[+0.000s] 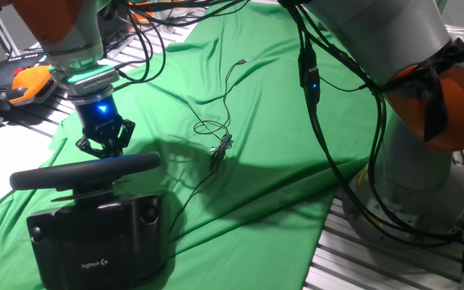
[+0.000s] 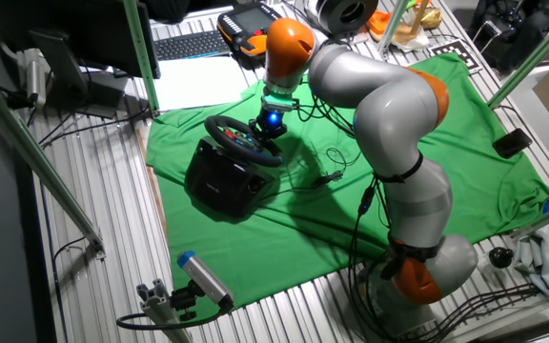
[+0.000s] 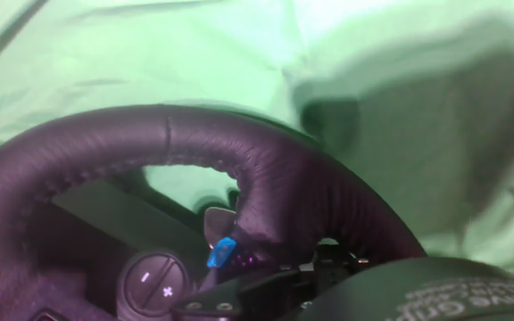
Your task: Rotate the steering wheel 90 degrees counterclockwise
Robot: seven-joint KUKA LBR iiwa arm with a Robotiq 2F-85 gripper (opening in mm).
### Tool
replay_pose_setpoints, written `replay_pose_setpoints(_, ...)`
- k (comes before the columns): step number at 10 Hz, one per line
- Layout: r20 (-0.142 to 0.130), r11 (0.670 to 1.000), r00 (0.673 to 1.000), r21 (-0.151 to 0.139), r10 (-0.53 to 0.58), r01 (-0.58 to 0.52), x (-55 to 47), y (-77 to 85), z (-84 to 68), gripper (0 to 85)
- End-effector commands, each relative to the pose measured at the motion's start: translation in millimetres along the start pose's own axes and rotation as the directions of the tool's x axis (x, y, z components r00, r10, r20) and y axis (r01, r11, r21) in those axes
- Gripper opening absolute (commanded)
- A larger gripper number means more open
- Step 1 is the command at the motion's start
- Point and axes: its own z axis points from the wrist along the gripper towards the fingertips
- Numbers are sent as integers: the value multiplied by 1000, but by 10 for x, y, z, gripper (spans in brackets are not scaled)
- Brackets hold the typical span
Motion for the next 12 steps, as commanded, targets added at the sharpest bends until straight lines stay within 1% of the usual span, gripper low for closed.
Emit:
replay_pose_setpoints(1,1,1000,1000,-13,3,-3,-4,5,5,0)
replay_pose_setpoints(2,-1,1000,1000,-22,1,-1,-12,6,12,0)
replay_pose_setpoints(3,-2,1000,1000,-25,-1,1,-18,5,18,0)
replay_pose_setpoints(5,0,1000,1000,-1,-12,12,-21,-17,-8,0)
replay_pose_setpoints(7,-7,1000,1000,14,-19,19,-39,-64,-74,0)
replay_pose_setpoints(8,0,1000,1000,13,-14,14,-38,-53,-63,0)
replay_pose_setpoints(9,2,1000,1000,4,-11,11,-39,-51,-59,0)
replay_pose_setpoints(10,3,1000,1000,-13,-3,3,-34,-36,-53,0)
replay_pose_setpoints(11,7,1000,1000,-16,-2,2,-31,-30,-44,0)
replay_pose_setpoints(12,3,1000,1000,-14,-2,2,-34,-35,-44,0)
